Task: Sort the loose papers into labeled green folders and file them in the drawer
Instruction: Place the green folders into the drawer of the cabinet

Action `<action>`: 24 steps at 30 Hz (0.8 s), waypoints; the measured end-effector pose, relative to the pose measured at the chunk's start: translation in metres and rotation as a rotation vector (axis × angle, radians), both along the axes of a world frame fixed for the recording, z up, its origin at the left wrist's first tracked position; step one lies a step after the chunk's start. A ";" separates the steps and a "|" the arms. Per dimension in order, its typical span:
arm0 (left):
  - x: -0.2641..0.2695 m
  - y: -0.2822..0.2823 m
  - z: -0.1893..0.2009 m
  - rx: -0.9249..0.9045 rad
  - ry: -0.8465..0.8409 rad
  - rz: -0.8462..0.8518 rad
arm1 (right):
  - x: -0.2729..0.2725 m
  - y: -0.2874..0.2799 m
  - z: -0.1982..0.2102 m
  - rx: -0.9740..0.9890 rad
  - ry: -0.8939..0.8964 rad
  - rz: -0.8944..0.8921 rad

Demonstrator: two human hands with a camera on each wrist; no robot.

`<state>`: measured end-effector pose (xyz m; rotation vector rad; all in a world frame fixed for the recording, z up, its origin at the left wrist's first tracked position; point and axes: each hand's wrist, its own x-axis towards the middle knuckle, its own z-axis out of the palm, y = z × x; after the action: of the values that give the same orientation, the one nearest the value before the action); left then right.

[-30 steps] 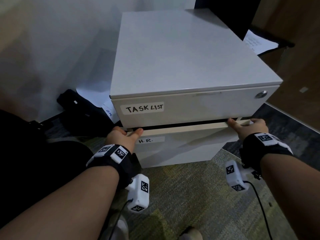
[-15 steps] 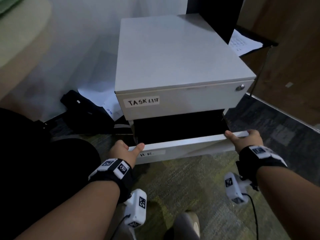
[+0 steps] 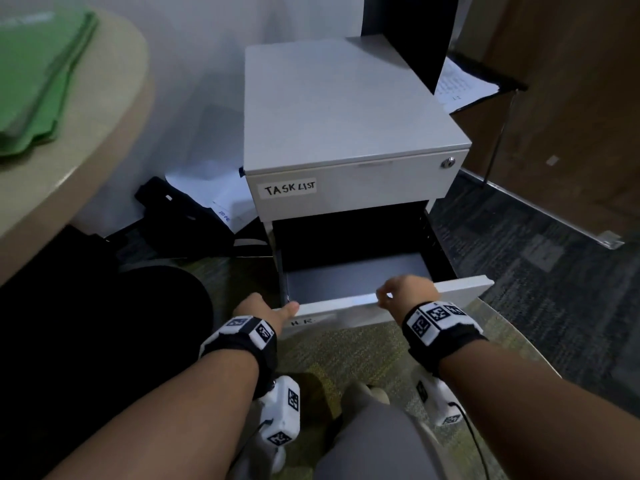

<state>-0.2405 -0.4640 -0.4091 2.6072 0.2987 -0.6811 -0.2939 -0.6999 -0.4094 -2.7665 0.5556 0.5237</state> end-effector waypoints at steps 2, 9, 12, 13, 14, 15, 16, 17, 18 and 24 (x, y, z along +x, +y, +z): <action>-0.015 0.002 0.004 0.009 0.023 -0.004 | -0.014 0.003 0.005 0.000 0.038 0.003; -0.047 0.000 0.024 0.144 0.093 -0.202 | -0.049 0.018 0.020 -0.008 0.161 -0.017; -0.060 0.003 0.041 0.210 0.143 -0.310 | -0.065 0.016 0.018 0.029 0.159 -0.009; -0.061 0.009 0.047 0.210 0.150 -0.315 | -0.068 0.017 0.018 0.044 0.157 0.000; -0.065 0.011 0.052 0.176 0.158 -0.317 | -0.076 0.016 0.016 0.045 0.175 0.003; -0.066 0.017 0.060 0.123 0.127 -0.305 | -0.078 0.019 0.019 0.044 0.181 0.018; -0.068 0.023 0.071 0.068 0.091 -0.284 | -0.079 0.022 0.024 0.039 0.174 0.026; -0.067 0.027 0.080 0.019 0.045 -0.268 | -0.081 0.025 0.028 0.035 0.173 0.029; -0.066 0.030 0.093 -0.022 -0.019 -0.251 | -0.081 0.026 0.029 0.031 0.185 0.025; -0.037 0.046 0.203 -0.354 -0.379 -0.007 | -0.055 0.037 0.074 0.052 0.145 0.069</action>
<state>-0.2774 -0.4182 -0.2063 2.3307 0.0456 -0.2049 -0.3489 -0.6625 -0.3351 -2.7209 0.4719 0.7480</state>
